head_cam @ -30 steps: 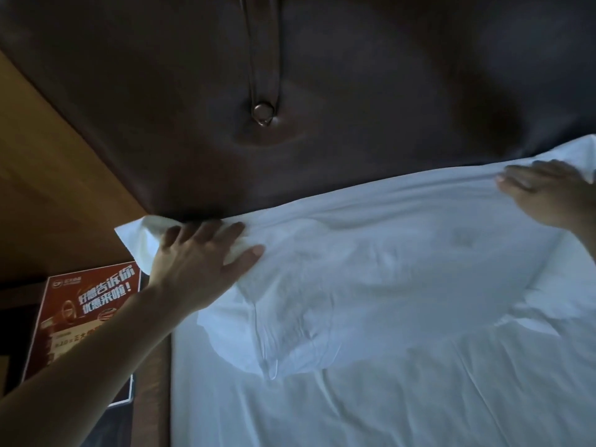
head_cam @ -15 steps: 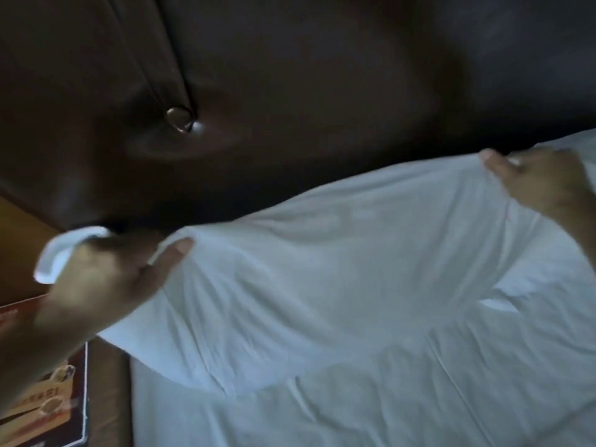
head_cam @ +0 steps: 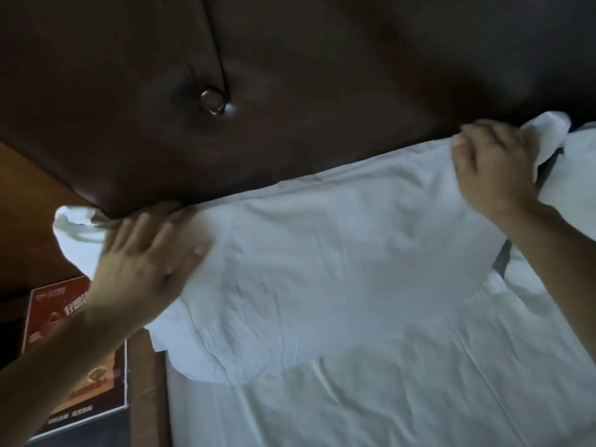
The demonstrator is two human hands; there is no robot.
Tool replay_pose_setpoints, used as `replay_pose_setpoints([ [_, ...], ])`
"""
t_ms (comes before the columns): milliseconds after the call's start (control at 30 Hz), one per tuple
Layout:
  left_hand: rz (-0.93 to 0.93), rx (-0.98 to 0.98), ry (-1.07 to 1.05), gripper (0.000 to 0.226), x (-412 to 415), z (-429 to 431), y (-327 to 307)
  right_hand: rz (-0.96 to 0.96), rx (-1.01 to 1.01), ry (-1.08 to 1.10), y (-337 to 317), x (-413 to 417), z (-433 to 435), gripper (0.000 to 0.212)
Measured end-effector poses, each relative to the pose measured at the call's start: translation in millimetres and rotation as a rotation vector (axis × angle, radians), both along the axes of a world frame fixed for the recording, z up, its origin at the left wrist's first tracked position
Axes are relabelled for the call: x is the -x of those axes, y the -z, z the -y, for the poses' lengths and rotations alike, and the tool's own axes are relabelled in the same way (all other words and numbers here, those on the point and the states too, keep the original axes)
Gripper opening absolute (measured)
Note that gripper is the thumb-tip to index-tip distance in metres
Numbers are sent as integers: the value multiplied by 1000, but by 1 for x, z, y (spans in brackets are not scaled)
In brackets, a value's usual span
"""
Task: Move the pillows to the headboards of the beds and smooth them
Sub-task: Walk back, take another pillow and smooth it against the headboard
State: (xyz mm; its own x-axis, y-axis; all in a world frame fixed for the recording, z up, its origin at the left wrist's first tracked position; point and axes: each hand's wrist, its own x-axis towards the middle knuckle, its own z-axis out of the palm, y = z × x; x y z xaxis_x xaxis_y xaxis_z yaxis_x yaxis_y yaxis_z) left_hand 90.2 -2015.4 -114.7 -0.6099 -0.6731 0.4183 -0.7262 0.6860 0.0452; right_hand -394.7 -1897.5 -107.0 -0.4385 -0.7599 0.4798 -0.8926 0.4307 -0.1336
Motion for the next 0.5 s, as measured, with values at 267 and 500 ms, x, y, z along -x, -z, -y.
replay_pose_setpoints([
  [267, 212, -123, 64, 72, 75, -22, 20, -111, -79, -261, 54, -124, 0, 56],
  [500, 245, -212, 57, 74, 79, -22, 23, 252, -483, 162, 25, -158, -24, 77],
])
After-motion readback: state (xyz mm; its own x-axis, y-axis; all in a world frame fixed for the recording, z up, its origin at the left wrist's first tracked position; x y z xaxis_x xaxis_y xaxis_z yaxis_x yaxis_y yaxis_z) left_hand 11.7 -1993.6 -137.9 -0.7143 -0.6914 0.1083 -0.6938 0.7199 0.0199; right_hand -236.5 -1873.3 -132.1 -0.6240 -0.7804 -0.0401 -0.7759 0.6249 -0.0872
